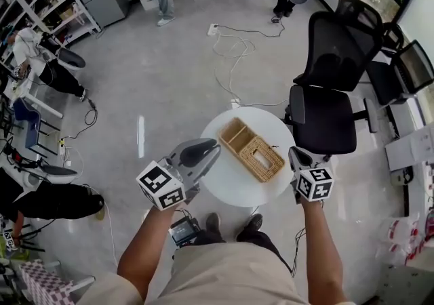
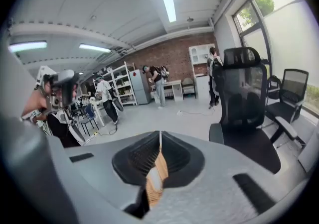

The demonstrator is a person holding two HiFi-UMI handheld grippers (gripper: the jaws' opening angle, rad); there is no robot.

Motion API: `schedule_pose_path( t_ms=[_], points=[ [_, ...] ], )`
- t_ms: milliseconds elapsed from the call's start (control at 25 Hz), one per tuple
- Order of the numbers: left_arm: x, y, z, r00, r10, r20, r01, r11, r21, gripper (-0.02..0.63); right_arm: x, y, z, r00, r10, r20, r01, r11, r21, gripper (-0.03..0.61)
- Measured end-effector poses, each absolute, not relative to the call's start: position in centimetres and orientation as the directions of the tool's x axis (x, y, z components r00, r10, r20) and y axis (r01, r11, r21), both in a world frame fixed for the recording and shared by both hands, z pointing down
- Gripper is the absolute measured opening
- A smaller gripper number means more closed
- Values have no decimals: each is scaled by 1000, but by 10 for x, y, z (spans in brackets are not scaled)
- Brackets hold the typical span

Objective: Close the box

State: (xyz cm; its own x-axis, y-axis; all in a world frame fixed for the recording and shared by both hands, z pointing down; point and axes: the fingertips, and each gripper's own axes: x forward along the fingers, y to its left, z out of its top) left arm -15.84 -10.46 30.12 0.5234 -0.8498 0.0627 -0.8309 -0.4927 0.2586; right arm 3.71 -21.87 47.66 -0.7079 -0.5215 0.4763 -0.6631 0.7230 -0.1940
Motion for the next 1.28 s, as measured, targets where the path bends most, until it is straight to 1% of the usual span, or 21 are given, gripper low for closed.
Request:
schedule_pose_path(
  t_ms=[80, 240, 320, 440, 680, 1280],
  points=[
    [-159, -97, 281, 518, -855, 26, -839, -503, 208, 52, 26, -207, 417, -753, -529, 392, -618, 772, -146, -5],
    [-154, -78, 247, 529, -848, -40, -845, -531, 67, 46, 12, -171, 306, -820, -508, 264, -528, 849, -8, -6],
    [-149, -70, 235, 541, -839, -64, -840, -542, 4, 44, 10, -152, 263, -838, -493, 234, -495, 867, 53, -8],
    [-142, -57, 229, 566, -821, -69, -824, -564, -47, 44, 9, -126, 226, -849, -479, 224, -469, 878, 97, -9],
    [-134, -34, 237, 618, -786, -22, -785, -617, -53, 43, 12, -89, 208, -834, -497, 241, -486, 867, 108, -9],
    [-147, -4, 240, 666, -745, -34, -746, -664, -52, 43, 0, -50, 217, -803, -532, 268, -526, 845, 101, -9]
  ],
)
